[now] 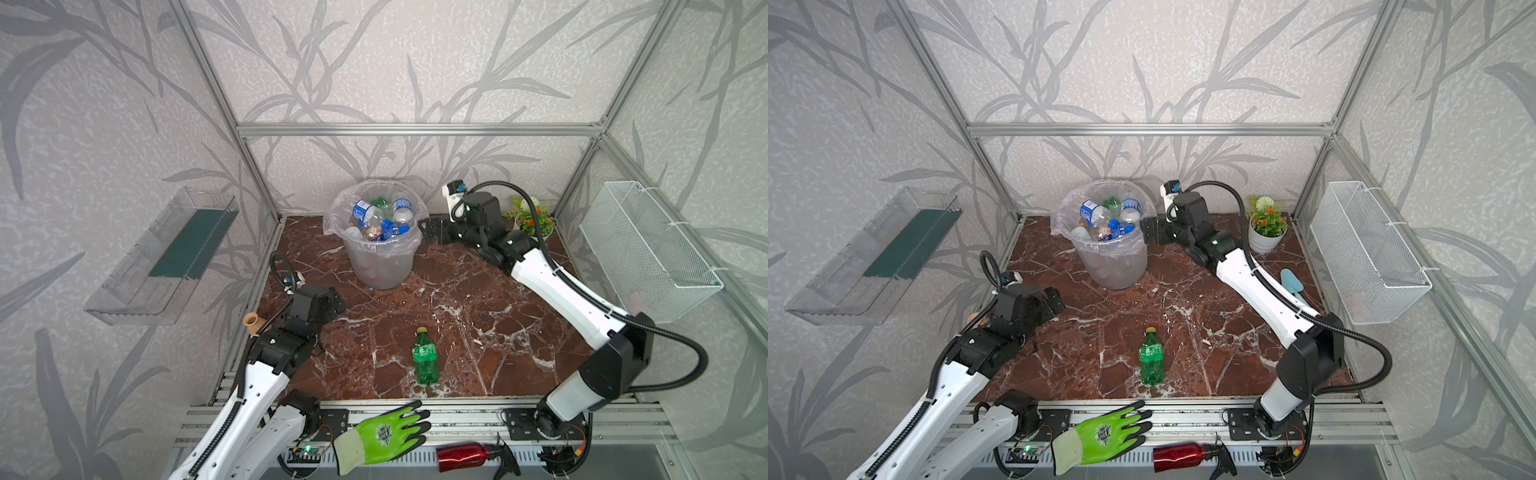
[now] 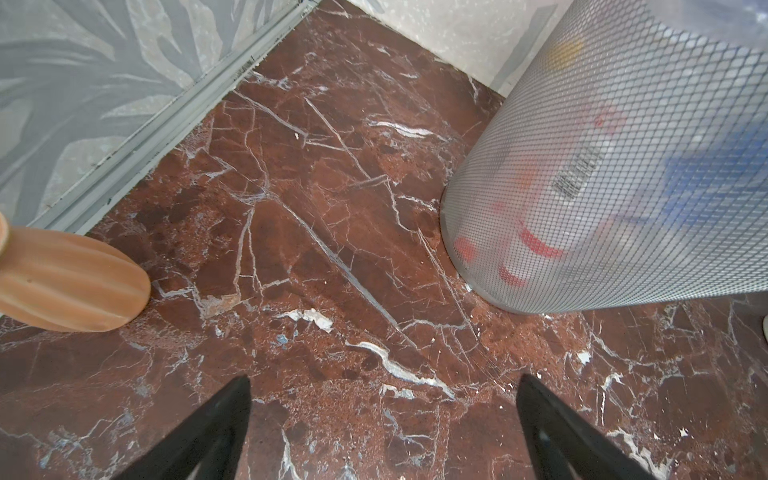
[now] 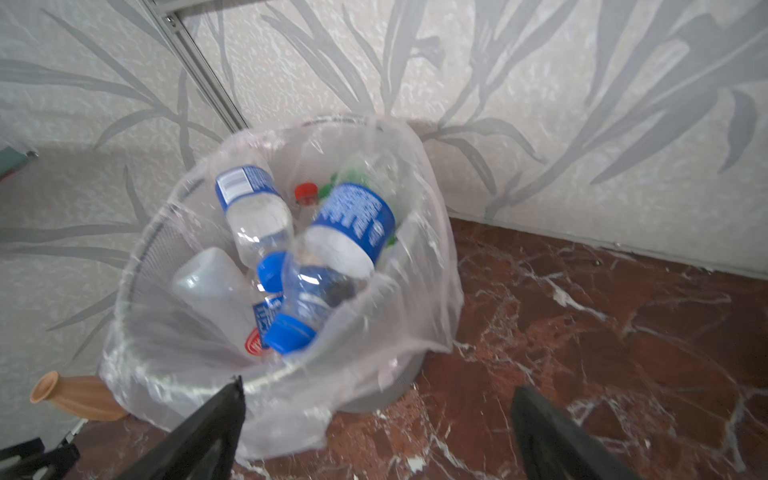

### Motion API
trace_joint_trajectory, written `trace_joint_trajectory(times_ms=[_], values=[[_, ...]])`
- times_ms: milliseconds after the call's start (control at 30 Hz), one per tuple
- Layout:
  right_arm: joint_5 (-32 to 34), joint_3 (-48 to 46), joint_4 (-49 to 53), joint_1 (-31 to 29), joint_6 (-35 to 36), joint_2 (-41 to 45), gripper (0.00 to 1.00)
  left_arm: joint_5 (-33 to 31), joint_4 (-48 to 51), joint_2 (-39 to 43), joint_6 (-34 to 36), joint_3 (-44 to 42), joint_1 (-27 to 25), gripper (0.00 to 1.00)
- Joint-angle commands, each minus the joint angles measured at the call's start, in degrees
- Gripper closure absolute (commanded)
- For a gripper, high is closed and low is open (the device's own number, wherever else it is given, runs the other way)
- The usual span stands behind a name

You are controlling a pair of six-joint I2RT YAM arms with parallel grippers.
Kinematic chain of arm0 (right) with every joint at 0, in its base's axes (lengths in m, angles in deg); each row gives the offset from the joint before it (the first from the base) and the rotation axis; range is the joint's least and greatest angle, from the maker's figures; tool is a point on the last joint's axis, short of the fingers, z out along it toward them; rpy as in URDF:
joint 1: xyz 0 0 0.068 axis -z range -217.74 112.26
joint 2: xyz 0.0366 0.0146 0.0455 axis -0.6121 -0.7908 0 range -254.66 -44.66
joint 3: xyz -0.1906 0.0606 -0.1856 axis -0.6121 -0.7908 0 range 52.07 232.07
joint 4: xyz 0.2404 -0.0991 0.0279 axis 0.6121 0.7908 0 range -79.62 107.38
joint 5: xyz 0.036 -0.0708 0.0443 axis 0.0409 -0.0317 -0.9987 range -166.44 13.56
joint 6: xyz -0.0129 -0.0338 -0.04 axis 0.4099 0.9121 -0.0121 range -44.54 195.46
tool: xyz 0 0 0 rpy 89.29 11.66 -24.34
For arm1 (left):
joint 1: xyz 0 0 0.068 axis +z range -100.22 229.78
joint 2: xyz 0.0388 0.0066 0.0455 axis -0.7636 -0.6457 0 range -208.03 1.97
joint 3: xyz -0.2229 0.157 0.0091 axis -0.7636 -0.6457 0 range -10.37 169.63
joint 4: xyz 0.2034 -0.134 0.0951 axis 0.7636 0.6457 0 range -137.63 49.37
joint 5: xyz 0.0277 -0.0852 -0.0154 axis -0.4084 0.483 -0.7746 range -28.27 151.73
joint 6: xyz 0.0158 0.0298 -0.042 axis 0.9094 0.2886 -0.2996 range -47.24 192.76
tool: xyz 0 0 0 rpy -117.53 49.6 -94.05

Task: Throw the plastic bottles in the bin
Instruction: 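Lower the right gripper onto the last green yellow-capped bottle and grasp it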

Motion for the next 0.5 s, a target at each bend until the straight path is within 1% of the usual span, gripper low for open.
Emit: trace_joint_trajectory(times_ms=[0, 100, 200, 267, 333, 467], values=[[-1.48, -7.11, -0.93, -0.59, 1.75, 7.79, 0.00, 1.20, -0.80, -0.06, -0.85, -0.93, 0.09, 0.01], [-1.54, -15.48, 3.81, -0.53, -1.83, 12.21, 0.00, 1.12, -1.38, 0.28, -1.55, -2.09, 0.09, 0.01], [-4.19, -24.26, 4.47, -1.28, -7.70, 15.19, 0.02, 0.97, -2.08, 0.35, -1.51, -2.49, 0.04, 0.01], [-3.84, -29.19, 3.85, -2.84, -11.18, 16.03, 0.04, 0.83, -2.17, 0.03, -1.36, -2.38, 0.13, 0.01], [-4.10, -32.63, 3.57, -4.96, -14.52, 15.73, 0.04, 0.91, -2.30, -0.35, -1.09, -2.17, 0.13, 0.01], [-4.20, -35.46, 4.15, -10.62, -18.80, 13.58, 0.04, 0.86, -1.79, -0.60, -0.63, -1.71, 0.08, 0.01]])
